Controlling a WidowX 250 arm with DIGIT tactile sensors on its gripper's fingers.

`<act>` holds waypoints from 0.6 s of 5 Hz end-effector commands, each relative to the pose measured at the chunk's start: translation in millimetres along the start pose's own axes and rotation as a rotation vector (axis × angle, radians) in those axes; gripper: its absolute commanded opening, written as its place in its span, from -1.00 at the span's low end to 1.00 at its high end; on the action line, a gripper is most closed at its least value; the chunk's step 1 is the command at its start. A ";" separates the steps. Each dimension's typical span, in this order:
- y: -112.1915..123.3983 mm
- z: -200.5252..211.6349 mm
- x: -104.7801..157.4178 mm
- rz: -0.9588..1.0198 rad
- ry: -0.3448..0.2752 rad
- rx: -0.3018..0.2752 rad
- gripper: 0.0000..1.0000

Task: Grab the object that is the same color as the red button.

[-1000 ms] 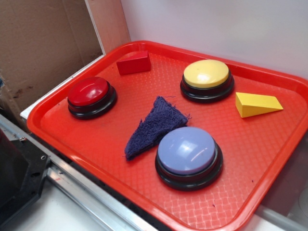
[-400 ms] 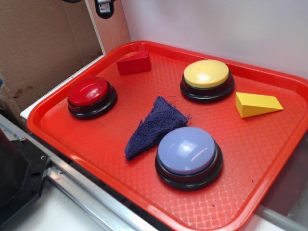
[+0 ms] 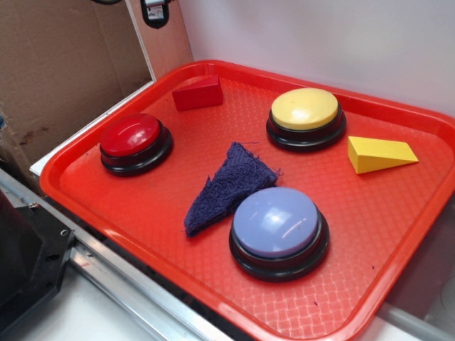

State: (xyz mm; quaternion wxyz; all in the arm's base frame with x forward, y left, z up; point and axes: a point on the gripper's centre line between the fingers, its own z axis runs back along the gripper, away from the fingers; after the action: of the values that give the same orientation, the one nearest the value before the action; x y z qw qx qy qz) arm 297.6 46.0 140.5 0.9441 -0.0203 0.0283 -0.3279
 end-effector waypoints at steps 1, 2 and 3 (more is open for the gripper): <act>29.5 -38.9 29.2 -0.004 0.015 0.106 1.00; 28.2 -71.1 40.2 -0.069 0.093 0.088 1.00; 24.6 -90.7 42.4 -0.098 0.131 0.057 1.00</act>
State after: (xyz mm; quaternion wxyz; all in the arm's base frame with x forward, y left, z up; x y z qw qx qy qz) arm 322.5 43.0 31.7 0.9231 0.0023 0.1372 -0.3593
